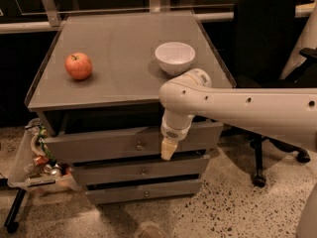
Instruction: Close top drawer
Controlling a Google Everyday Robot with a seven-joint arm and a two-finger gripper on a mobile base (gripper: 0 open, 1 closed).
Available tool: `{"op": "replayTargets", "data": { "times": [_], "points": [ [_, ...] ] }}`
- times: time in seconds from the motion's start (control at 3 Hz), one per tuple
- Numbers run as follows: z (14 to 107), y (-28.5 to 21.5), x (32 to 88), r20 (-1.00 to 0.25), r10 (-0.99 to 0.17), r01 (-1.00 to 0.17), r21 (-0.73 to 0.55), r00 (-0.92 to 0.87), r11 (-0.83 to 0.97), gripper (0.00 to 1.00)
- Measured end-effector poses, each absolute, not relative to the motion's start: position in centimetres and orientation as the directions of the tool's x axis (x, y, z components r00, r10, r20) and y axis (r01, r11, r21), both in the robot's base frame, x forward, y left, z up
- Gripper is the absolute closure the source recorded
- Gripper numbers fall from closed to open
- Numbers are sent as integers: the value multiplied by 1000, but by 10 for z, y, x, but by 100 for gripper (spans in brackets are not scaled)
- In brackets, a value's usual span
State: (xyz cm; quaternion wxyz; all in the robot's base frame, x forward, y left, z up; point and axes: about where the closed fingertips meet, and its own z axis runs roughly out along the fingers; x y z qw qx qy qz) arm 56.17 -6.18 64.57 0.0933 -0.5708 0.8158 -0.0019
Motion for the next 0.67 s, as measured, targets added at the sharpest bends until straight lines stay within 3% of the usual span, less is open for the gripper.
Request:
{"op": "replayTargets", "data": {
  "times": [0.33,0.67],
  "points": [
    [646,-62,562,-150,-932,-931,-110,-331,348,0],
    [646,-62,562,-150,-932,-931,-110,-331,348,0]
  ]
}}
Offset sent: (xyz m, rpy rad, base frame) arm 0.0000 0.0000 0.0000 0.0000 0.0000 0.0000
